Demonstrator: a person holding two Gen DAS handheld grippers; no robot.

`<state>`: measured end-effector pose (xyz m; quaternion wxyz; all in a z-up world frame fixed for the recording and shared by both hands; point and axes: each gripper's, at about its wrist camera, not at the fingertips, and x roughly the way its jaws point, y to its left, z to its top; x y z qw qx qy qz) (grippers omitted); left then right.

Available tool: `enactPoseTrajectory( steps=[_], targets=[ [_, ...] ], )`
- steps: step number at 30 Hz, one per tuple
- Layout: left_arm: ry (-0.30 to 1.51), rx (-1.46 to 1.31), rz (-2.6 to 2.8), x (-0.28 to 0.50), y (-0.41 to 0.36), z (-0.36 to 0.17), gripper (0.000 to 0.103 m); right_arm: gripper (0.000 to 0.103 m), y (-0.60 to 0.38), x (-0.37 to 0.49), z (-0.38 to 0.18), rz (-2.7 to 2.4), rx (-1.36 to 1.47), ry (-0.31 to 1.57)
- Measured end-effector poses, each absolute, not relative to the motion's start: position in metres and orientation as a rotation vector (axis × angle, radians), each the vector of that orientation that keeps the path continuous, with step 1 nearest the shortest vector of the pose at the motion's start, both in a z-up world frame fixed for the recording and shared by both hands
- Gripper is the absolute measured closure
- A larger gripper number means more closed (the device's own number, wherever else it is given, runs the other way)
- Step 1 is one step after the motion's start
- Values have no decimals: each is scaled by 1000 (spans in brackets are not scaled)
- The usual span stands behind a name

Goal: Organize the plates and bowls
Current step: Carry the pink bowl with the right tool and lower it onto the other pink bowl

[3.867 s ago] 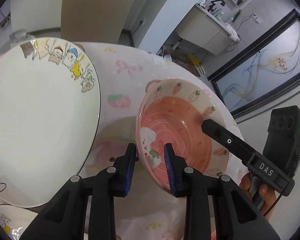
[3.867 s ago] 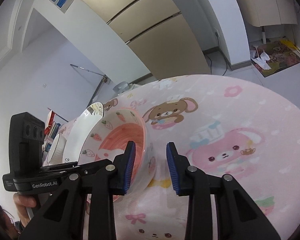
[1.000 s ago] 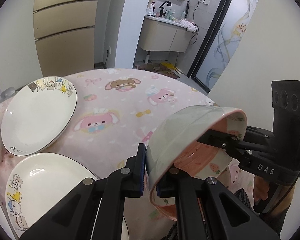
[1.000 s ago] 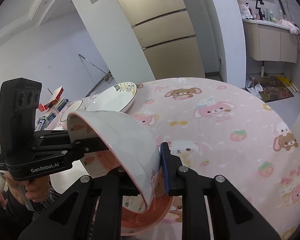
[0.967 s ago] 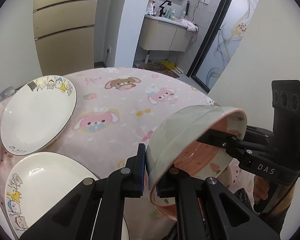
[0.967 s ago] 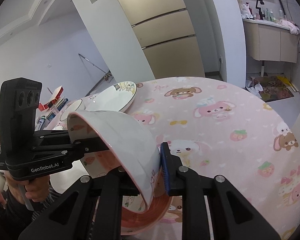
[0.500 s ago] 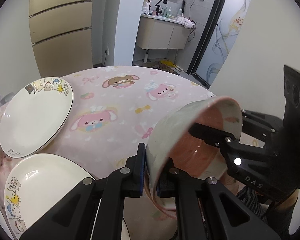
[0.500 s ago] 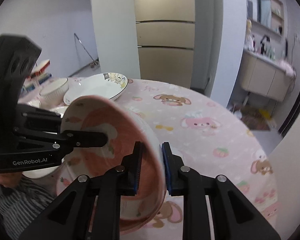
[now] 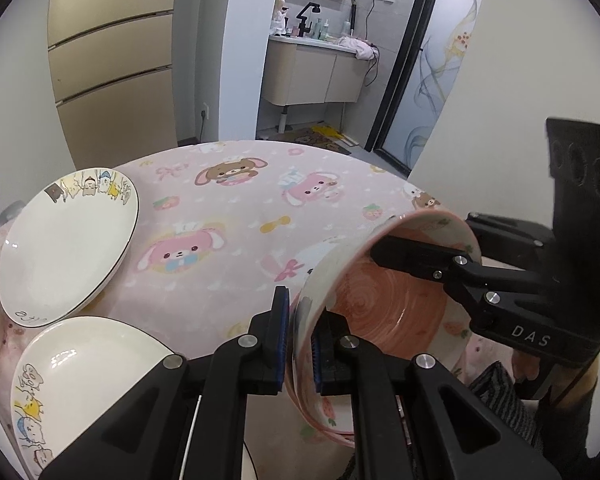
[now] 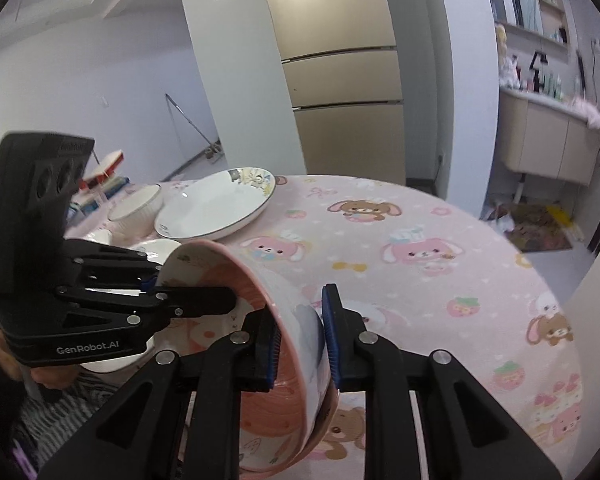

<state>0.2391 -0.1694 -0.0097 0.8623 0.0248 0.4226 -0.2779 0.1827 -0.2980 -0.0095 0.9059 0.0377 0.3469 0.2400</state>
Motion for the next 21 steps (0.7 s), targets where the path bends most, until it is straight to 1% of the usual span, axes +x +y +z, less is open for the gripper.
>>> enactPoseTrajectory(
  steps=[7, 15, 18, 21],
  targets=[
    [869, -17, -597, 242, -160, -5, 93, 84, -319, 197, -26, 580, 350, 800],
    [842, -66, -627, 242, -152, -1, 92, 82, -336, 209, -47, 669, 612, 844],
    [841, -78, -641, 243, -151, 0, 91, 82, -339, 210, -50, 676, 656, 853],
    [857, -71, -640, 243, -151, -3, 91, 82, -332, 206, -43, 646, 576, 850]
  ],
)
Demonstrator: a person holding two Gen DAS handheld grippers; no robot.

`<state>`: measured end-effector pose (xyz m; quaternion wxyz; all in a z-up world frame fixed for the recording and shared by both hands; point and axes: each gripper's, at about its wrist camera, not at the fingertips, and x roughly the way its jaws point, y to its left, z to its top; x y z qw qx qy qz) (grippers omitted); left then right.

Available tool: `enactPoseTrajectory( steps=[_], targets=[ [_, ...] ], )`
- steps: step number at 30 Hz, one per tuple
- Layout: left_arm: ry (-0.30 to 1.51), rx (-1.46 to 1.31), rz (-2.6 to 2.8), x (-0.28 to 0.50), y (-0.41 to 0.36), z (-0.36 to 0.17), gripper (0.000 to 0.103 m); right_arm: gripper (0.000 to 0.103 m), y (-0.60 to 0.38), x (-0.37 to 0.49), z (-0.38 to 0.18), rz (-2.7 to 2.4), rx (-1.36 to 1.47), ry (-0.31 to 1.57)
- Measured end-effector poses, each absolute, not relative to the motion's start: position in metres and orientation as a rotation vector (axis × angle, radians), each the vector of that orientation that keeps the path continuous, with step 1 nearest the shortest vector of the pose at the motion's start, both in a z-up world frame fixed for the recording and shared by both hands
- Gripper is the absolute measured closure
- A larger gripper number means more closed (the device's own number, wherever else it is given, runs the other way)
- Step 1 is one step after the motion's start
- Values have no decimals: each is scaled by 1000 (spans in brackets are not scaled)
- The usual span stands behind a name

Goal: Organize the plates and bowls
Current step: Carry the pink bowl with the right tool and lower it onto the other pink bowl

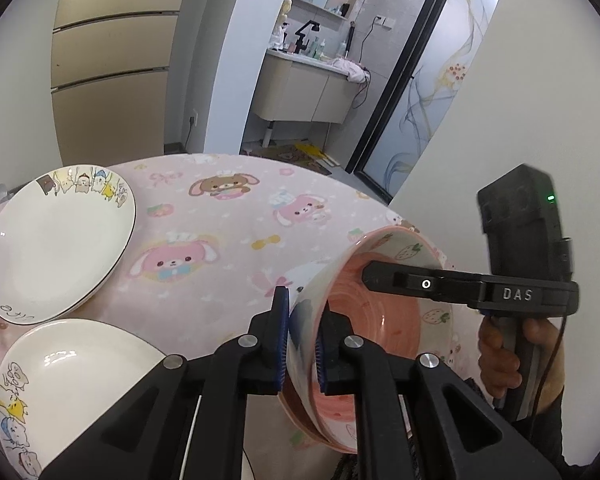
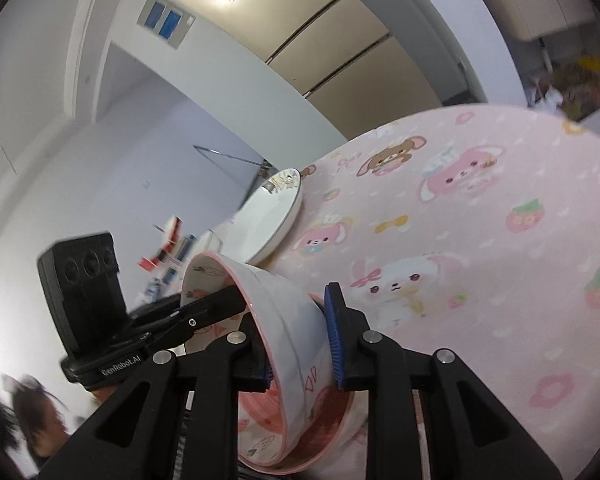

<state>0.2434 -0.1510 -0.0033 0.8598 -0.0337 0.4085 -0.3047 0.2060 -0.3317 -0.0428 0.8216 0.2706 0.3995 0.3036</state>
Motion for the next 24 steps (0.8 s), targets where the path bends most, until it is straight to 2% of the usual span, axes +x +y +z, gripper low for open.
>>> enactPoseTrajectory(
  steps=[6, 10, 13, 18, 24],
  targets=[
    [888, -77, -655, 244, -151, -7, 91, 82, -321, 200, -32, 595, 431, 836],
    [893, -74, -654, 244, -152, -8, 91, 76, -313, 195, -22, 577, 335, 780],
    [900, -82, -654, 244, -152, -9, 92, 76, -309, 188, -13, 574, 272, 725],
    [901, -90, -641, 244, -150, -11, 92, 82, -311, 187, -13, 589, 265, 709],
    [874, -52, -625, 241, -153, -10, 92, 86, -322, 201, -34, 623, 401, 802]
  ],
)
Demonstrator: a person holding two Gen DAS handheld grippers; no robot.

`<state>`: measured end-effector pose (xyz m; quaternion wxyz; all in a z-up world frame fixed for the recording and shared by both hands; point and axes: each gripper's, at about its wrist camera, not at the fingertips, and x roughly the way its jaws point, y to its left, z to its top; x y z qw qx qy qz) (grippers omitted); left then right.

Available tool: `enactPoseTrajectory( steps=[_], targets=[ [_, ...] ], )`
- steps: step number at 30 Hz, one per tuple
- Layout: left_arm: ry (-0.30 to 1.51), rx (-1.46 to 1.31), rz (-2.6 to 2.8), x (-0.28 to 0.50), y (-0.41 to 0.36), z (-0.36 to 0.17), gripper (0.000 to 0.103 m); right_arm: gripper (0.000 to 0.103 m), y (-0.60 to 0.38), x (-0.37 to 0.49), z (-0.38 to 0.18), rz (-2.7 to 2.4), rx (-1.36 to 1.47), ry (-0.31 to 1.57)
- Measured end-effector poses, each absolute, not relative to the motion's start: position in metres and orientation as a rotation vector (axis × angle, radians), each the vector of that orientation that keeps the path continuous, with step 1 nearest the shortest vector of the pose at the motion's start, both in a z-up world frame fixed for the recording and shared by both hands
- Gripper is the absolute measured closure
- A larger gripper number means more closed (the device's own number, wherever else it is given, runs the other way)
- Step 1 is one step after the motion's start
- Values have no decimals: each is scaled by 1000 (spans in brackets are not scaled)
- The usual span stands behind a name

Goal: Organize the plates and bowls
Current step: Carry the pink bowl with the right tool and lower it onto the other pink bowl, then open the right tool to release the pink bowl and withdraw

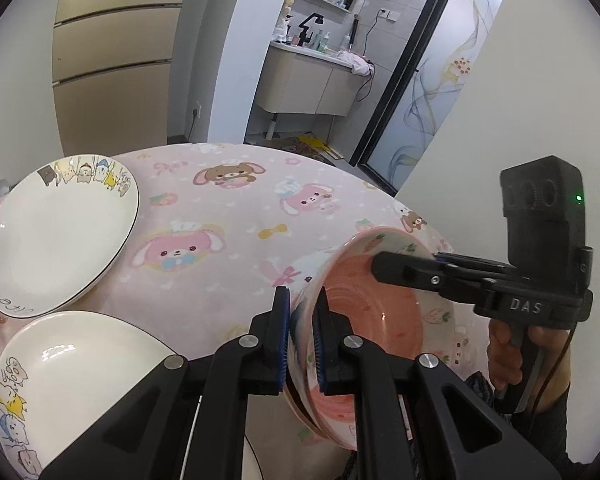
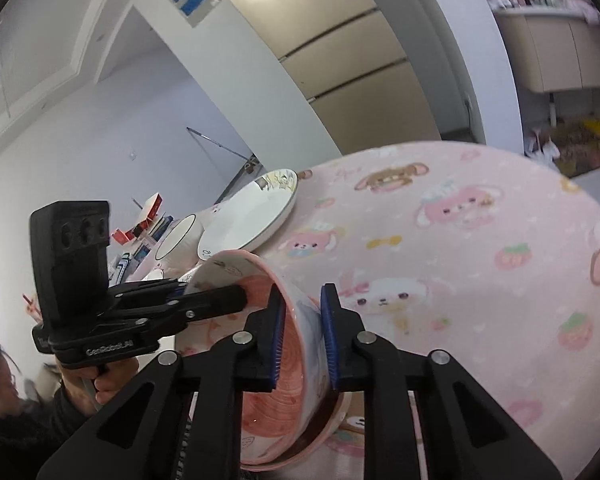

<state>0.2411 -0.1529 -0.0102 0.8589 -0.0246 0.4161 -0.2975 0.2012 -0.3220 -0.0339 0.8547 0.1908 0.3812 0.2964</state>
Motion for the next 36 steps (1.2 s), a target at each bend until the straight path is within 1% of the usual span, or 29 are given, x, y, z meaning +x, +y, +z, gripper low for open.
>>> enactPoseTrajectory(
  steps=[10, 18, 20, 21, 22, 23, 24, 25, 26, 27, 28, 30, 36],
  targets=[
    [855, 77, -569, 234, -163, -14, 91, 86, -306, 197, -32, 523, 229, 808],
    [851, 103, -569, 233, -167, -17, 91, 86, -305, 196, -31, 506, 196, 801],
    [857, 94, -569, 233, -167, -17, 91, 80, -304, 195, -30, 490, 190, 799],
    [865, 84, -569, 233, -167, -17, 91, 68, -305, 195, -30, 474, 190, 797],
    [872, 74, -572, 234, -166, -17, 91, 50, -306, 195, -29, 465, 195, 794],
    [876, 67, -574, 234, -166, -17, 91, 44, -309, 195, -28, 456, 208, 786],
    [877, 59, -576, 235, -165, -16, 89, 35, -312, 194, -26, 450, 221, 775],
    [873, 56, -565, 236, -165, -15, 79, 25, -315, 193, -24, 444, 234, 762],
    [862, 67, -536, 236, -165, -13, 67, 19, -318, 193, -22, 437, 243, 750],
    [846, 81, -504, 236, -164, -12, 29, 7, -320, 192, -21, 424, 252, 735],
    [818, 89, -477, 236, -162, -9, 0, 0, -322, 192, -19, 410, 256, 724],
    [764, 72, -461, 234, -156, -3, 0, 0, -324, 191, -15, 398, 256, 694],
    [739, 9, -421, 238, -143, 8, 0, 0, -308, 179, 2, 420, 173, 558]
  ],
)
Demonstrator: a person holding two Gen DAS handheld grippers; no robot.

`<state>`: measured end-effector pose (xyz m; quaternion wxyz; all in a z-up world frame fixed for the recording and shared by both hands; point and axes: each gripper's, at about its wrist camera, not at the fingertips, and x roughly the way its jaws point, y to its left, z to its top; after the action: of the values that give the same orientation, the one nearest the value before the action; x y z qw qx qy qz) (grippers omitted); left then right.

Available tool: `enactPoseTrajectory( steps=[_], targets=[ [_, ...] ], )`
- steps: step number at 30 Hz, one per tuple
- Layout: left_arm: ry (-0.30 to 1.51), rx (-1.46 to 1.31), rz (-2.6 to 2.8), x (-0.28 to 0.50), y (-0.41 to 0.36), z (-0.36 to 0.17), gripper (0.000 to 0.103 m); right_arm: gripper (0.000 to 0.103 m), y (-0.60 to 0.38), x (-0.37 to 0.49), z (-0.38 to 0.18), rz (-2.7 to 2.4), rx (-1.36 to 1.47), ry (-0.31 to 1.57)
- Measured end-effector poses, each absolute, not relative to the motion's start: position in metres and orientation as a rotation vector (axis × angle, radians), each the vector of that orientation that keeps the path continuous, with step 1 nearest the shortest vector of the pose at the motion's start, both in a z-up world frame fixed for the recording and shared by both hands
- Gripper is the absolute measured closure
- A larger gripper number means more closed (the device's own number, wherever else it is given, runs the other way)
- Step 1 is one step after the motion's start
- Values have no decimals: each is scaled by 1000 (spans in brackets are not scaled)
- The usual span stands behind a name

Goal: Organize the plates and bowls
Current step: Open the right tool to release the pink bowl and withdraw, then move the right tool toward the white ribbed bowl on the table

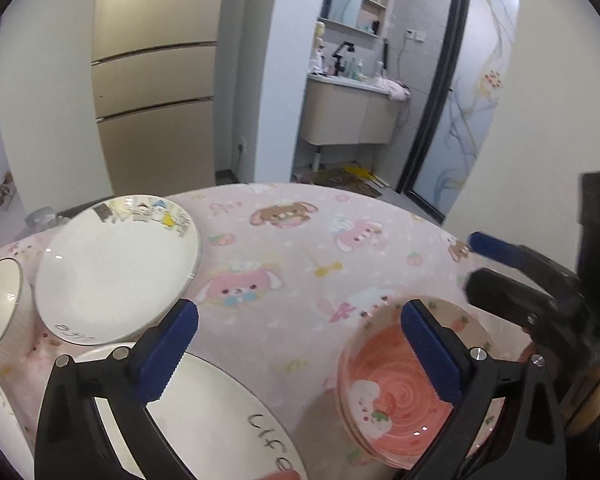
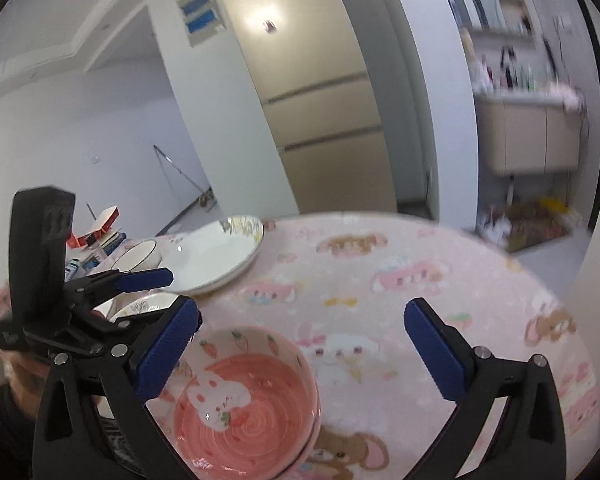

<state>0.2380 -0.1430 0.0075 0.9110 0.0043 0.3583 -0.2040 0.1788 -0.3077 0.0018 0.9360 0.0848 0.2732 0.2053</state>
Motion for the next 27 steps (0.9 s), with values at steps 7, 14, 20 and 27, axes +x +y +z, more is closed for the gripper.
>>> enactPoseTrajectory(
  steps=[7, 14, 20, 27],
  targets=[
    [656, -81, -361, 232, -106, 41, 0, 0, -301, 160, 34, 421, 164, 356],
    [443, -83, -277, 194, -62, 111, 0, 0, -278, 141, 90, 437, 93, 244],
    [361, -36, -214, 156, -14, 166, 0, 0, -248, 131, 146, 504, 88, 159],
    [286, -89, -130, 117, 50, 205, 0, 0, -198, 124, 188, 576, 143, 30]
  ],
)
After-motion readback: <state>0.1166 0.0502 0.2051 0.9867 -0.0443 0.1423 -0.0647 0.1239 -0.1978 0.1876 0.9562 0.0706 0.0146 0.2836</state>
